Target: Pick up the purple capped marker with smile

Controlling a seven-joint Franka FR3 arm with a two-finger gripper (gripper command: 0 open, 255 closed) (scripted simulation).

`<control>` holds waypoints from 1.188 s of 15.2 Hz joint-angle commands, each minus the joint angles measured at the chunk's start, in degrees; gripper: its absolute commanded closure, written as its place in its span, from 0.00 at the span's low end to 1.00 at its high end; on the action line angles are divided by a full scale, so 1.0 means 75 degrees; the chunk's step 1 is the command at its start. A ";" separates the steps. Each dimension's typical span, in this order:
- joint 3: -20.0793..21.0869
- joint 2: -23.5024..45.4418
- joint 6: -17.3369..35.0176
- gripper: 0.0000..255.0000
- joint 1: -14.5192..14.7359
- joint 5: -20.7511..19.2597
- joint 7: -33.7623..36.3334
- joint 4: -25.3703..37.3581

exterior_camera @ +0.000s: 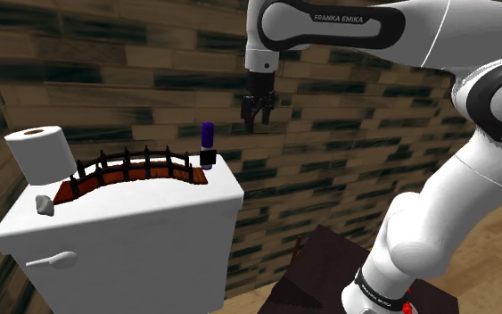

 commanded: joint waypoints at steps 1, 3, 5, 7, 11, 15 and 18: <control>0.0103 0.0716 -0.0159 0.00 0.0091 0.0081 0.0045 0.0754; 0.0186 0.1388 -0.0379 0.00 0.0169 0.0139 0.0060 0.1529; 0.0270 0.2088 -0.0647 0.00 0.0249 0.0184 0.0079 0.2381; 0.0354 0.2831 -0.0974 0.00 0.0336 0.0215 0.0104 0.3335; 0.0492 0.4282 -0.1733 0.00 0.0521 0.0227 0.0161 0.5351; 0.0491 0.4069 -0.1206 0.00 0.0501 0.0242 0.0145 0.4612; 0.0492 0.3932 -0.0770 0.00 0.0485 0.0251 0.0133 0.4039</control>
